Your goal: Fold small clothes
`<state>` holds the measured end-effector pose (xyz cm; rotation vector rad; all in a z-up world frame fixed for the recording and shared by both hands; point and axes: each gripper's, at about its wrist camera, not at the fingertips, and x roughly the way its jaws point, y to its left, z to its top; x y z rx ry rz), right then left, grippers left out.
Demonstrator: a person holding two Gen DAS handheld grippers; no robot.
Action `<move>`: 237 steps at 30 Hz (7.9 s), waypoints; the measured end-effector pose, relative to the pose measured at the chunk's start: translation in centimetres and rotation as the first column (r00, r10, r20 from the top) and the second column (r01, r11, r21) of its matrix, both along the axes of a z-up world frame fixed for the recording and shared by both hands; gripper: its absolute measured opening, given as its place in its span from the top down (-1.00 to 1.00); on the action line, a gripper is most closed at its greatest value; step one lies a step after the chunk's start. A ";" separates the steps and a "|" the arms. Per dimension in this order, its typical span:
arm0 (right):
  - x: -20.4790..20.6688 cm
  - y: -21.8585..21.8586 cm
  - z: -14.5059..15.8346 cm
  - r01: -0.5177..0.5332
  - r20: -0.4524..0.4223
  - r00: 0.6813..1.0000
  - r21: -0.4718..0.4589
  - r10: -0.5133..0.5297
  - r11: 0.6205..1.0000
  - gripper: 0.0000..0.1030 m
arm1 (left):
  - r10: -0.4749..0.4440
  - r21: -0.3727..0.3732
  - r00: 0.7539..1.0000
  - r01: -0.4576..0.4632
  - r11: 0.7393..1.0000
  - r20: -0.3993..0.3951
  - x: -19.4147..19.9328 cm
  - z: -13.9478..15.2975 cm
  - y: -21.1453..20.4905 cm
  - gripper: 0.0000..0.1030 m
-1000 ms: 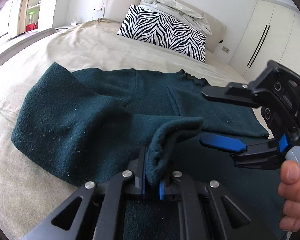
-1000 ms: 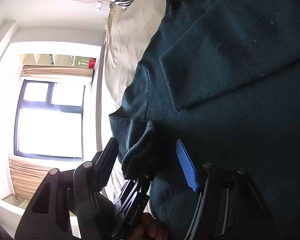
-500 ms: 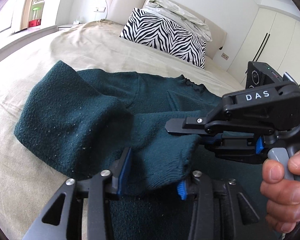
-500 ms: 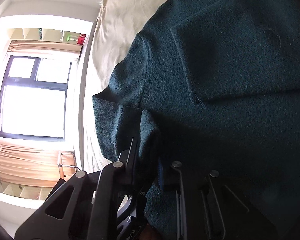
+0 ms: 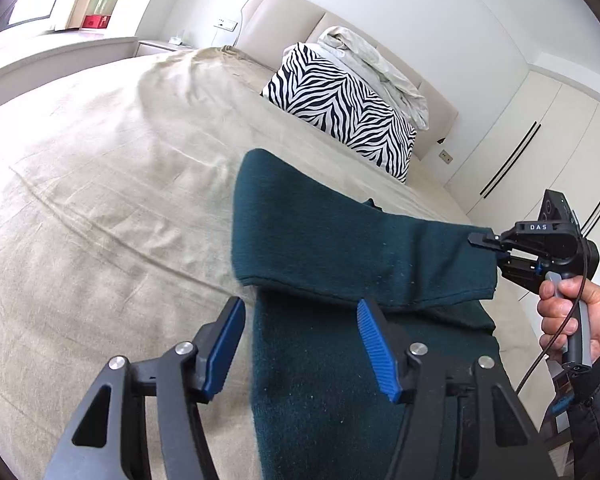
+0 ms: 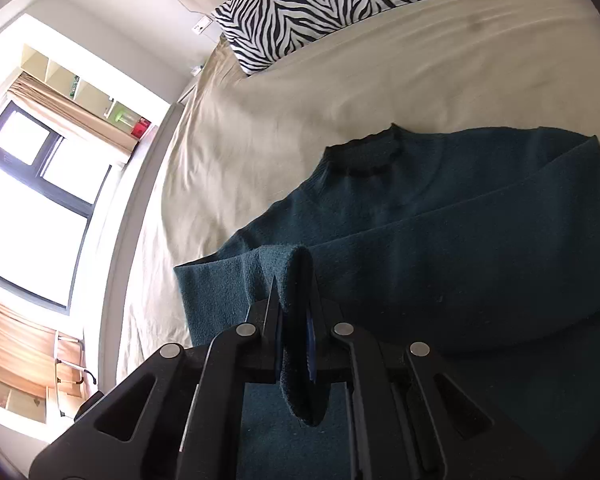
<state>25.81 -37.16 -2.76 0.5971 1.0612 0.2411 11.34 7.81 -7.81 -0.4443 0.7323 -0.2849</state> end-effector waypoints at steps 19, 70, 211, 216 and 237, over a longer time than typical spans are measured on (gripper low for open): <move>2.3 -11.2 -8.3 0.201 -0.134 0.969 -0.071 -0.209 0.977 0.83 | -0.106 -0.030 0.991 0.104 0.994 -0.081 11.3 0.4 -1.8 0.32; -7.8 -11.0 -12.6 0.205 -0.029 0.978 0.335 -0.207 0.920 0.08 | -0.191 0.174 0.966 0.220 0.960 -0.173 8.9 -3.7 -2.7 0.41; -42.0 -18.1 0.5 0.364 0.034 0.930 0.063 -0.367 0.929 0.86 | -0.469 -0.566 0.863 0.296 0.769 -0.187 -15.4 0.8 1.5 0.83; -39.1 -17.8 1.9 0.378 0.098 0.916 0.104 -0.388 0.920 0.86 | -0.438 -0.588 0.890 0.290 0.755 -0.123 -12.9 2.6 1.9 0.83; -21.4 -20.5 3.2 0.485 0.191 0.852 0.063 -0.487 0.872 0.86 | -0.295 -0.683 0.950 0.151 0.714 -0.098 1.4 3.1 3.4 0.83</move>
